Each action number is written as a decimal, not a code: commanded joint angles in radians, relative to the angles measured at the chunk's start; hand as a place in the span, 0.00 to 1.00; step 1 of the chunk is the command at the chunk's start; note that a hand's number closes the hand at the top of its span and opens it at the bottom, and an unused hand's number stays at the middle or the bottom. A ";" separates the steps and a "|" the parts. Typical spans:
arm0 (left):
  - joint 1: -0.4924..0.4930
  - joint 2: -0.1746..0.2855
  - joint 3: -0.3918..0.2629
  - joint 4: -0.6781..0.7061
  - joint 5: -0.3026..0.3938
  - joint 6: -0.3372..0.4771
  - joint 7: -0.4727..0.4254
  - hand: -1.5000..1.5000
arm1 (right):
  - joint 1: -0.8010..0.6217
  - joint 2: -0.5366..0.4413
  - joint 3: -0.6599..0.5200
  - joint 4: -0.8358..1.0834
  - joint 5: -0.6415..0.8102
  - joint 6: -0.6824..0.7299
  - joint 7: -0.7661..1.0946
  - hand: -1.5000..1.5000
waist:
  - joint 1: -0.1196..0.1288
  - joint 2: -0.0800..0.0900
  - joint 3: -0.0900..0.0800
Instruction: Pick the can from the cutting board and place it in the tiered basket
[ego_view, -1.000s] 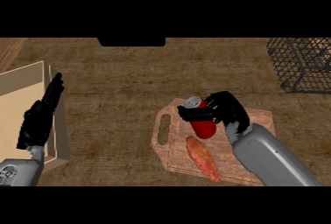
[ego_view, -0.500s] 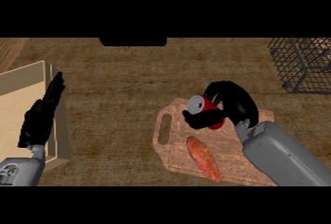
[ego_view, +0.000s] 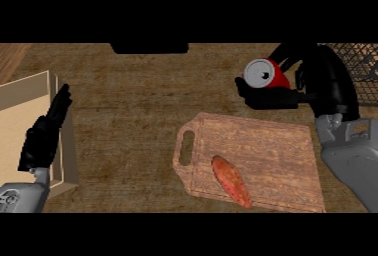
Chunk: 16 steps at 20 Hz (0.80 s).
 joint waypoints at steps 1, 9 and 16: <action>-0.014 -0.011 0.000 0.045 -0.016 -0.005 -0.007 0.50 | -0.050 -0.058 -0.085 -0.071 0.060 0.026 0.063 1.00 | -0.002 0.004 -0.004; -0.031 -0.052 -0.013 0.027 -0.048 0.015 -0.003 0.50 | -0.156 -0.259 -0.310 0.100 -0.095 0.286 -0.127 1.00 | 0.007 0.008 -0.004; 0.040 -0.070 -0.020 -0.039 -0.076 0.008 -0.002 0.50 | -0.216 -0.233 -0.338 0.277 -0.033 0.343 -0.264 1.00 | 0.020 0.008 -0.004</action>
